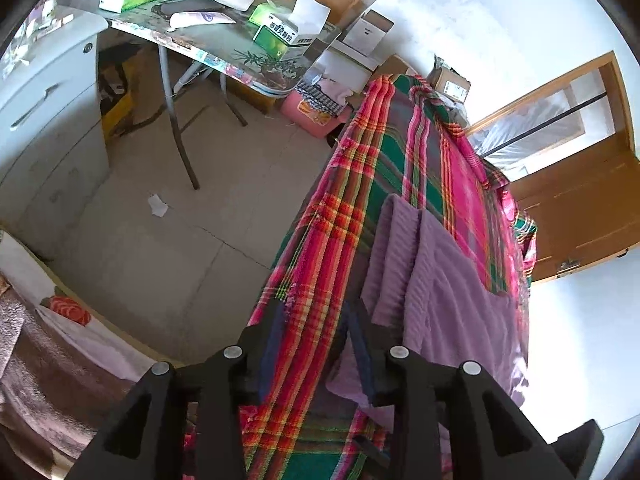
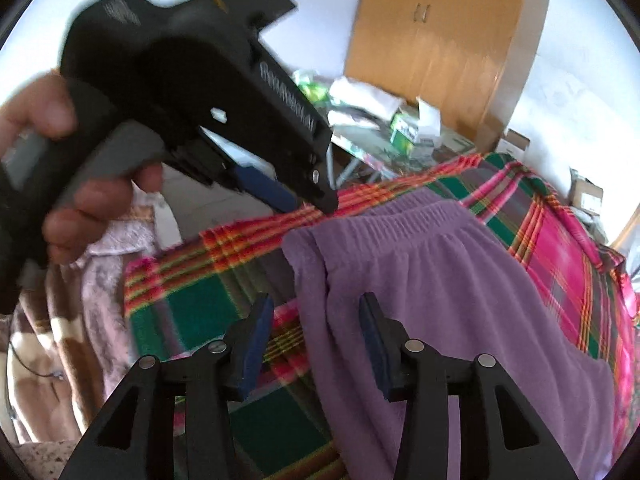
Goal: Fold clothes
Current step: 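Grasp the fleece cuff beside the left gripper with the right gripper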
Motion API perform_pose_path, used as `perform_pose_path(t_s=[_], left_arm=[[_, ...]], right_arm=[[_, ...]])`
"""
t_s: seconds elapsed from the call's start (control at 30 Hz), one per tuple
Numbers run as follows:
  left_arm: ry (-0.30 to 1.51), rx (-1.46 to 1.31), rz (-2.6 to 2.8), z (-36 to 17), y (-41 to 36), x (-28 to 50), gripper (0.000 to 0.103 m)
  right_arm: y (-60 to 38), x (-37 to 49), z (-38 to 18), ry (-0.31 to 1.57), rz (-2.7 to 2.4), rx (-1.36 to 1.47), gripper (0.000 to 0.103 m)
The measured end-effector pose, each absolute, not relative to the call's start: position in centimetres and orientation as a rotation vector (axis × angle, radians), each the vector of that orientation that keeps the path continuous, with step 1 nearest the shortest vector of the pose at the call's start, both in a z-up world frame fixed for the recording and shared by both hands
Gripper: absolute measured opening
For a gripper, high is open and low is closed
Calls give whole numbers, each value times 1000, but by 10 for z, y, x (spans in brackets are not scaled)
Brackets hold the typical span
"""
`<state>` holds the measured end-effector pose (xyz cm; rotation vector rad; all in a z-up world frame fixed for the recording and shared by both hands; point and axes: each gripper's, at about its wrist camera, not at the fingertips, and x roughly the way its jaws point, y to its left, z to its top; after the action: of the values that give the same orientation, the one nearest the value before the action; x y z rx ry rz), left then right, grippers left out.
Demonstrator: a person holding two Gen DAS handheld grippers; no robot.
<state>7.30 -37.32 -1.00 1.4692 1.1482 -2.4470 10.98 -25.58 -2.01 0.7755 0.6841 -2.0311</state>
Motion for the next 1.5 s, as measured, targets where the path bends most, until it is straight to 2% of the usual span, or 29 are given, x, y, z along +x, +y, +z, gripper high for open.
perform_pose_path(t_s=[0.27, 0.5, 0.53, 0.63, 0.67, 0.73, 0.8, 1.03, 1.27, 1.5], left_arm=[[1171, 1487, -2443, -11, -373, 70, 36], [1133, 1449, -2474, 1, -369, 69, 36], [1135, 1447, -2475, 3, -369, 69, 36], [1180, 1454, -2467, 5, -369, 66, 42], [1226, 1458, -2459, 4, -371, 64, 43], [1333, 1464, -2417, -1, -374, 62, 46], [1365, 1451, -2414, -1, -374, 61, 47], [1423, 1409, -2381, 14, -375, 64, 50], [1271, 1302, -2481, 49, -371, 75, 51], [1457, 1495, -2428, 14, -356, 50, 53]], right_arm=[[-269, 107, -26, 811, -2111, 737, 46], [-271, 95, -26, 745, -2117, 796, 45], [-270, 93, -26, 717, -2117, 815, 37], [-268, 90, -25, 690, -2131, 829, 24], [-267, 89, -25, 683, -2136, 833, 22], [-266, 93, -23, 669, -2149, 820, 12], [-263, 96, -19, 651, -2169, 797, 8], [-240, 102, 1, 536, -2260, 688, 7], [-229, 100, 7, 477, -2270, 685, 7], [-225, 101, 7, 461, -2267, 676, 7]])
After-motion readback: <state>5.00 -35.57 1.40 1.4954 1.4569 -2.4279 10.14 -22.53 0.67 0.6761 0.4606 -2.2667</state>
